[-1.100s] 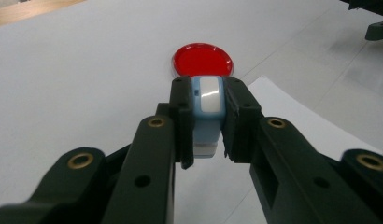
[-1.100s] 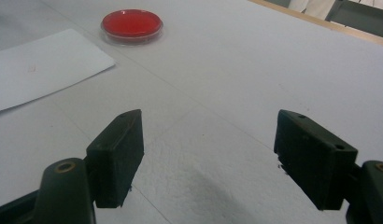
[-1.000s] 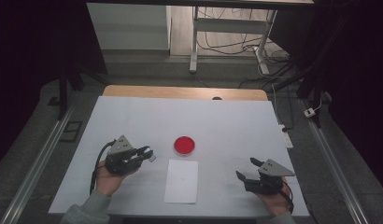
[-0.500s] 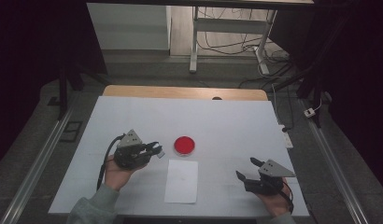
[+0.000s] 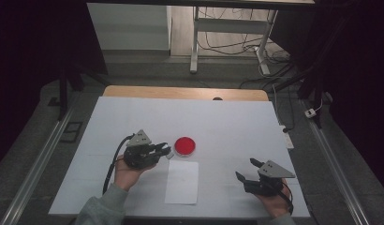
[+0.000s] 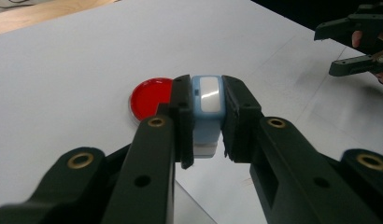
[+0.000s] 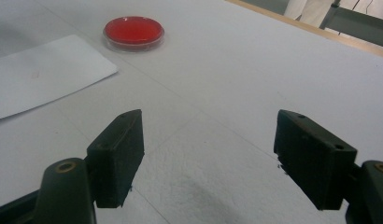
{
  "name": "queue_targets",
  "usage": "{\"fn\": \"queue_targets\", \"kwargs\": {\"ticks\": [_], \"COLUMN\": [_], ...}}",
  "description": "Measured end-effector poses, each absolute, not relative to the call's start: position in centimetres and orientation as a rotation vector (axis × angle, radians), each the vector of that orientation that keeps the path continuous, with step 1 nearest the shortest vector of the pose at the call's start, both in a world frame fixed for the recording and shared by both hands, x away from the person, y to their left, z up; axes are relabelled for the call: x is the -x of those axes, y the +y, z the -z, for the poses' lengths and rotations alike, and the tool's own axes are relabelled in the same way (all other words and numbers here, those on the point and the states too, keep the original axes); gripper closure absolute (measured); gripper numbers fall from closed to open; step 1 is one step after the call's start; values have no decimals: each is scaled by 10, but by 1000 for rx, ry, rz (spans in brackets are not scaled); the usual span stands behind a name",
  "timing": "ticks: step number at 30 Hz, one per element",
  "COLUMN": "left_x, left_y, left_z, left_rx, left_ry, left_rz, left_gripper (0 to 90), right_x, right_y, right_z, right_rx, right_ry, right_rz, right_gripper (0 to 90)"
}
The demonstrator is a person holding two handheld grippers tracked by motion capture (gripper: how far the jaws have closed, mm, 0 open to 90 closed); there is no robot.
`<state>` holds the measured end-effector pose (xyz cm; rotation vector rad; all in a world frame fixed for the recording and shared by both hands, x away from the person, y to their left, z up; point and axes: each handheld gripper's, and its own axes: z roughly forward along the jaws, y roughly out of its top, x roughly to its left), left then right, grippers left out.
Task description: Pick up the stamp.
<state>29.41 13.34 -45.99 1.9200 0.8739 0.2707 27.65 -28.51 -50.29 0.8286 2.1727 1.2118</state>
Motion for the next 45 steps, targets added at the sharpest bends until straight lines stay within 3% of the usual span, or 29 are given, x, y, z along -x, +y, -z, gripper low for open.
{"fn": "queue_targets", "kwargs": {"ticks": [22,45], "left_x": [-293,-292], "left_y": [93,91], "left_z": [466,465], "left_rx": [-1955,-1949], "left_ry": [779,767], "left_rz": [-204,-194], "left_gripper": [756,756], "right_x": [-276,-274], "right_y": [-281,-278], "right_z": [505,503], "right_rx": [-817,-810], "right_ry": [2178,2176], "right_rz": [-1200,-1201], "right_gripper": [246,246]}}
